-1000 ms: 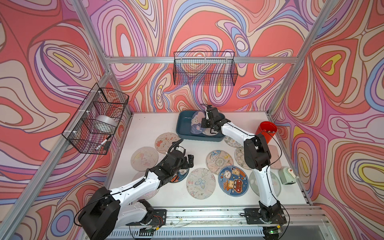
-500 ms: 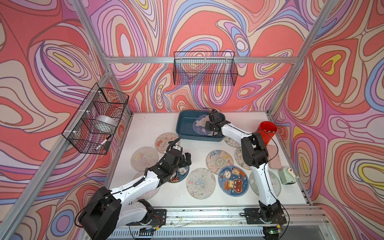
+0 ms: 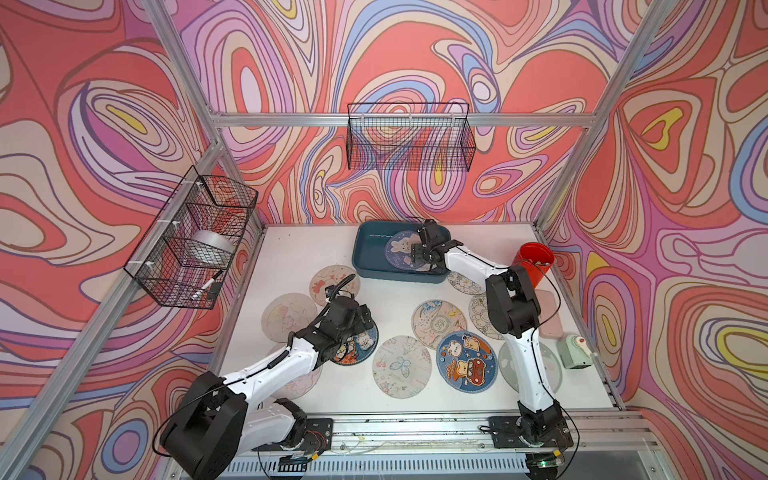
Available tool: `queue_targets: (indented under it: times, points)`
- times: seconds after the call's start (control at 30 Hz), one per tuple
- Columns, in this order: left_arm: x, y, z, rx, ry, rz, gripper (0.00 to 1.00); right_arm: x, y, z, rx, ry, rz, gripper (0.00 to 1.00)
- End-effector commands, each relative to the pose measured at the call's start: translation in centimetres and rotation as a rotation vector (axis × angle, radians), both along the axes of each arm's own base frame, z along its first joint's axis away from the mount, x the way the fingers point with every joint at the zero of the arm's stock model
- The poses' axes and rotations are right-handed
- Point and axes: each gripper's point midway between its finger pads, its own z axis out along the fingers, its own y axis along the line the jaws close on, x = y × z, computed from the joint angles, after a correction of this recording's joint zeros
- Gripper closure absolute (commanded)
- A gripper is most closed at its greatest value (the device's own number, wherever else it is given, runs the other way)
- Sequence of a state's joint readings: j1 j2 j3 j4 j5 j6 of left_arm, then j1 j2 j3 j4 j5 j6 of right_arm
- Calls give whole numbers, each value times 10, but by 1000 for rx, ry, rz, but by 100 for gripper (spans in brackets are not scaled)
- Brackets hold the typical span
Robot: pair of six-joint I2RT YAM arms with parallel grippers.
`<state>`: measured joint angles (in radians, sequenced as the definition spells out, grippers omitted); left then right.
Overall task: Put the coasters into the storage box
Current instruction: Place the coaster in the storage box, then pick up the coaster from the center of the board.
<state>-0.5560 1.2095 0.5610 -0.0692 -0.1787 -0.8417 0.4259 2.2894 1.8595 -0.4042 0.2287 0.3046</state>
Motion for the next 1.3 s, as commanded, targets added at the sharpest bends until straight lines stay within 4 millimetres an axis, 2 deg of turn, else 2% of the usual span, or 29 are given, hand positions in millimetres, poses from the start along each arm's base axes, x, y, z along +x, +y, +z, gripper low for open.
queue_targets:
  times: [0.0,0.1,0.27,0.6,0.83,0.87,1.13,1.27]
  points:
    - [-2,10,-4,13,57,65,0,-5,2,55,18,-86,38,20]
    - [-4,13,-6,18,86,77,0,-15,9,68,63,-86,85,20]
    - [-9,20,-8,38,121,105,0,-42,36,78,147,-68,213,20]
    - [-27,24,-24,28,197,120,0,-125,105,80,231,6,517,21]
    - [-39,28,-37,-21,219,158,0,-174,134,53,362,163,624,22]
    - [-45,31,-47,-24,225,163,0,-179,136,48,369,185,629,22]
    - [-57,37,-60,-39,254,190,0,-205,149,4,391,332,612,24]
    - [-58,35,-67,-75,246,199,0,-219,162,-14,377,384,623,25]
